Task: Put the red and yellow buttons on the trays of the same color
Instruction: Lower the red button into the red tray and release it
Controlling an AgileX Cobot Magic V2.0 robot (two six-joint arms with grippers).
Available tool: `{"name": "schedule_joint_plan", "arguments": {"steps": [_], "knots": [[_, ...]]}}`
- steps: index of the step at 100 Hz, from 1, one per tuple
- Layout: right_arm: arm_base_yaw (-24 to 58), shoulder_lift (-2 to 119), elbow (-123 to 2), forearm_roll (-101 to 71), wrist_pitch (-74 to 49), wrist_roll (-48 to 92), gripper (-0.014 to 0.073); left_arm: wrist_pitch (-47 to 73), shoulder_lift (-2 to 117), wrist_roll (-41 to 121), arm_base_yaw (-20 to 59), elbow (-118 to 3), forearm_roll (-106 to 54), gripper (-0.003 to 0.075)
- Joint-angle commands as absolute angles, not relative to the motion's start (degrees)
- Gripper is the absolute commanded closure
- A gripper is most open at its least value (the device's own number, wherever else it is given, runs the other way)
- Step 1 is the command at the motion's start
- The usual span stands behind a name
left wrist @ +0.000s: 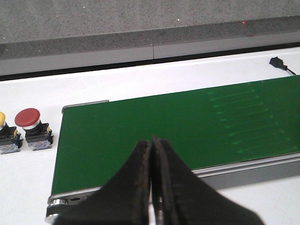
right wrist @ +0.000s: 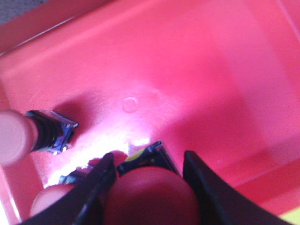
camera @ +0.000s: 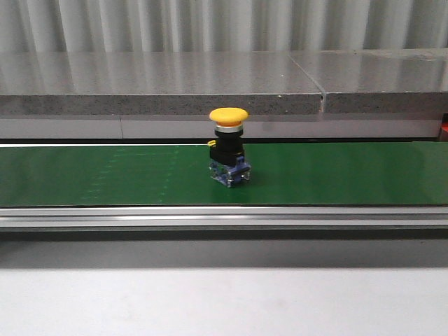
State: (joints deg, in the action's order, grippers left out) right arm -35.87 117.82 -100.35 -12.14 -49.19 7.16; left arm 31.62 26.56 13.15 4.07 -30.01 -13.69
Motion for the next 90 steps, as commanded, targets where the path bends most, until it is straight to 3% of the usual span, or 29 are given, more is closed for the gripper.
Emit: {"name": "schedule_joint_plan", "arguments": {"steps": [1,55,65,85,90], "knots": [[-36.05,116.13,-102.74,-13.08,-46.14,7.86,0.0515,27.41,26.78,12.51,4.46,-31.57,-14.66,0.074],[-36.05,120.81,-102.8,-13.02,-44.28,7.92,0.0503,27.41,26.78,12.51,4.46,-31.57,-14.66,0.074],[-36.05,120.87,-102.8,-13.02,-44.73,7.92,0.041,27.41,26.78,12.51,4.46,-31.57,-14.66,0.074],[-36.15,120.87,-103.55,-13.02,-46.28,7.92,0.0055,27.41,26.78,12.51,4.46,-31.57,-14.66,0.074],[-36.15,120.81,-104.33,-13.02,-47.33,7.92,0.0008,27.41,26.78,12.51,4.46,-31.57,-14.66,0.074]]}}
